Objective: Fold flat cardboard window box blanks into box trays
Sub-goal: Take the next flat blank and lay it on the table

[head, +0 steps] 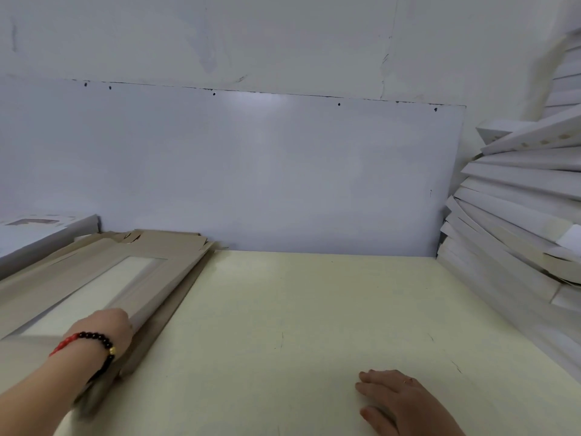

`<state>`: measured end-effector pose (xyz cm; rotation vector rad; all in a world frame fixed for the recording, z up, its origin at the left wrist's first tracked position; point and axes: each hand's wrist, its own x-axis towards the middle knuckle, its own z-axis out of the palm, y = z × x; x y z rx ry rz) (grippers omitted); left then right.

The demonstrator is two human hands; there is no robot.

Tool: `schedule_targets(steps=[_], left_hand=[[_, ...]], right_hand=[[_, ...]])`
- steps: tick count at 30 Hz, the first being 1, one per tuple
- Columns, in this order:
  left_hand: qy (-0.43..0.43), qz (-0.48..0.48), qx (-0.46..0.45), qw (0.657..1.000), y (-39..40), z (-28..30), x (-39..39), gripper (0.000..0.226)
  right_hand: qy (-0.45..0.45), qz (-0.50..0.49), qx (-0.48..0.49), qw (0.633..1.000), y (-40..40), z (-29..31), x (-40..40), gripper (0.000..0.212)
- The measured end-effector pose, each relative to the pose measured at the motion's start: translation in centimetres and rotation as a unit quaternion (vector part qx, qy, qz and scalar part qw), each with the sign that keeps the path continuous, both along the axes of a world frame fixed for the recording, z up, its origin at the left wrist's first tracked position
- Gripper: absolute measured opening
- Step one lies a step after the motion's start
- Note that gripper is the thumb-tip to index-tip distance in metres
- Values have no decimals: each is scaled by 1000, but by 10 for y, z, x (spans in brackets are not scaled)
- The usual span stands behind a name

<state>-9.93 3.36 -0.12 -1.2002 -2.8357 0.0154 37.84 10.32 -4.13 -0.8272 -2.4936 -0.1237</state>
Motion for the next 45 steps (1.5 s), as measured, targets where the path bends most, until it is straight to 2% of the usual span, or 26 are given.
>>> schedule_targets(steps=[3,9,12,16,19,21,23,25,28,32,37,45], left_hand=[[-17,36,17,999,-1,2,-7,20],[-5,29,4,1000,1,-4,-3,11],[-16,23,-34,999,4,2,3,23],[16,21,-140,990,16,40,0,42],[54,34,-175,982,19,73,-3,32],[69,27,-160,984,21,90,-3,20],[66,26,-104,992,23,108,5,19],[85,12,-47,995,29,123,12,30],[127,-7,-22,992,35,131,29,27],[130,-44,-26,990,40,114,68,34],[99,-112,-13,989,36,62,114,38],[67,-214,-63,972,14,15,179,32]], right_hand=[[19,4,-2,1000,3,-3,0,48],[24,3,1,1000,6,-10,1,48],[27,1,-3,1000,8,-13,3,47],[31,5,-2,1000,9,-15,4,47],[27,4,-1,1000,10,-15,5,46],[26,7,3,1000,10,-15,5,46],[29,11,7,1000,10,-14,4,46],[32,12,7,999,10,-14,4,46],[27,11,8,1000,10,-13,4,46],[35,10,5,999,10,-15,4,46],[45,11,-7,999,7,-13,4,45],[44,18,-16,999,7,-10,5,46]])
